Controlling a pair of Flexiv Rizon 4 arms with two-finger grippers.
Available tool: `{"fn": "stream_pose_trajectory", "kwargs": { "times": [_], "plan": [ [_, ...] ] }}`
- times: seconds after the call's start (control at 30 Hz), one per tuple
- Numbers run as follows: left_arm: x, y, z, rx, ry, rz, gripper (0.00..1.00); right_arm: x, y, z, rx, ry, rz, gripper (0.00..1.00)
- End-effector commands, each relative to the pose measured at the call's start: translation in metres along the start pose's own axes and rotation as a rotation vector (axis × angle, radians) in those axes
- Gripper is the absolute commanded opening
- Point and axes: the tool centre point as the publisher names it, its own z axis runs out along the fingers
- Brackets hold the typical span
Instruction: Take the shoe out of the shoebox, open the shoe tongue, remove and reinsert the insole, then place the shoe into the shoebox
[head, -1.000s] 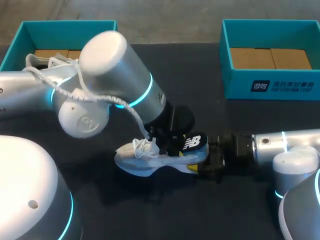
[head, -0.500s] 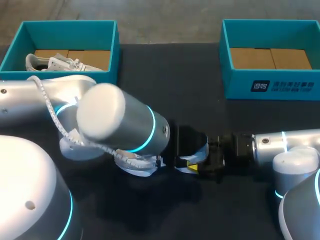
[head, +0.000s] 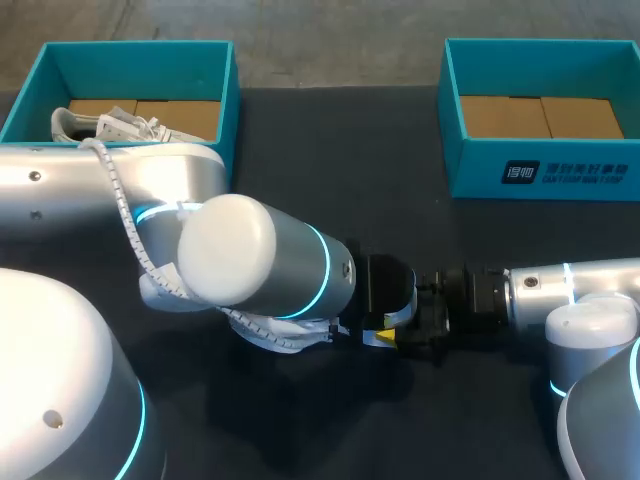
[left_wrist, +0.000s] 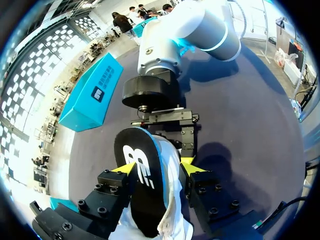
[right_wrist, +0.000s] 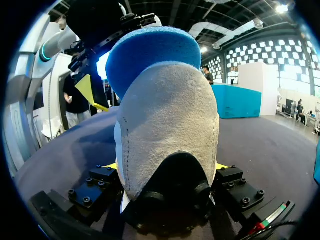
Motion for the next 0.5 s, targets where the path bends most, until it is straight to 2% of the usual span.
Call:
{"fn": "stream_pose_trajectory", "kwargs": {
  "times": [0.03,0.47,0.5],
  "plan": [
    [0.001,-0.002,0.011,-0.007,-0.009,-0.008,0.49,0.001,0.001,0.001,0.006,0.001,0.0,0.0],
    [-0.006,-0.002,0.02,-0.02,-0.042,-0.025,0.45,0.001,0.001,0.001,0.006,0.001,0.0,0.0],
    [-0.007,-0.002,0.021,-0.018,-0.04,-0.03,0.38,0.001,0.001,0.001,0.006,0.001,0.0,0.0]
  ]
}}
